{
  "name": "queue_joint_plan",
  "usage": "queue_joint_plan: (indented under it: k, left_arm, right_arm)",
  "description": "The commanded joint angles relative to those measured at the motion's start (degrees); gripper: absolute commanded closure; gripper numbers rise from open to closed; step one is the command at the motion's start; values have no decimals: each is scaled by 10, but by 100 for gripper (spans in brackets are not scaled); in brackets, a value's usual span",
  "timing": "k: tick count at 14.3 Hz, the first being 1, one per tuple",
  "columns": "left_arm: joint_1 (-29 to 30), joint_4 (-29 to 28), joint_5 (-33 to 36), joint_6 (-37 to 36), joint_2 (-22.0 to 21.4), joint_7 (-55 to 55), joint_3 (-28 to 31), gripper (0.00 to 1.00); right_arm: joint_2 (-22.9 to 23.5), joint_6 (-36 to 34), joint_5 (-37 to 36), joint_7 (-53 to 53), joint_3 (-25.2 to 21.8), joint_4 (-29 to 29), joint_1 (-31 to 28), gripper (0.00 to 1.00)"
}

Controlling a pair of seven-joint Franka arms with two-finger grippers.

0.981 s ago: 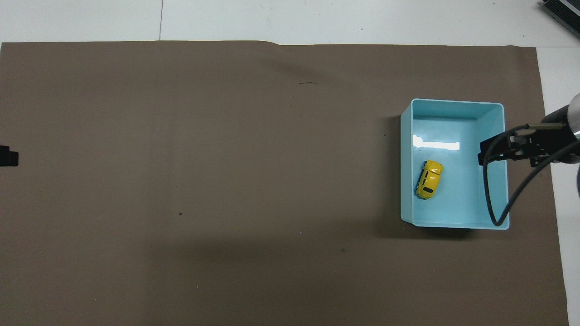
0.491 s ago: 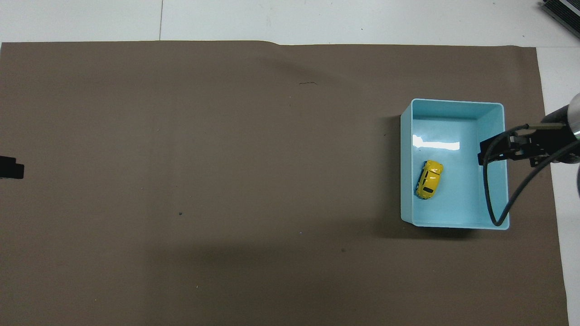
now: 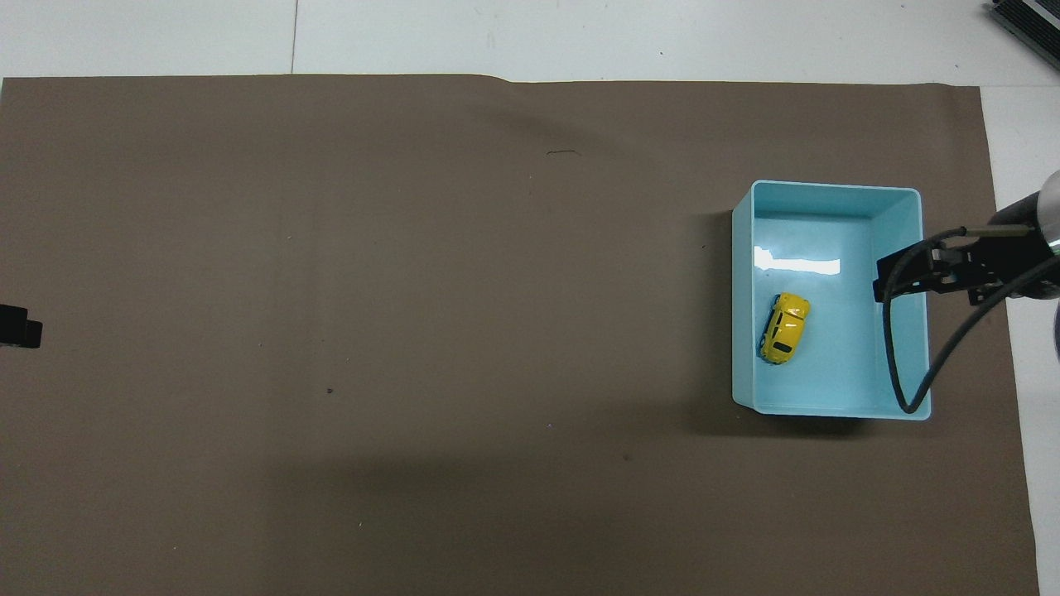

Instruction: Wind up and store yellow beetle car

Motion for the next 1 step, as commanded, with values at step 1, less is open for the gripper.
queue_joint_plan:
  k: [1]
  left_arm:
    - [5, -4, 3, -7, -9, 5, 1, 0]
  right_arm:
    - [-7, -4, 10, -14, 0, -2, -4, 0]
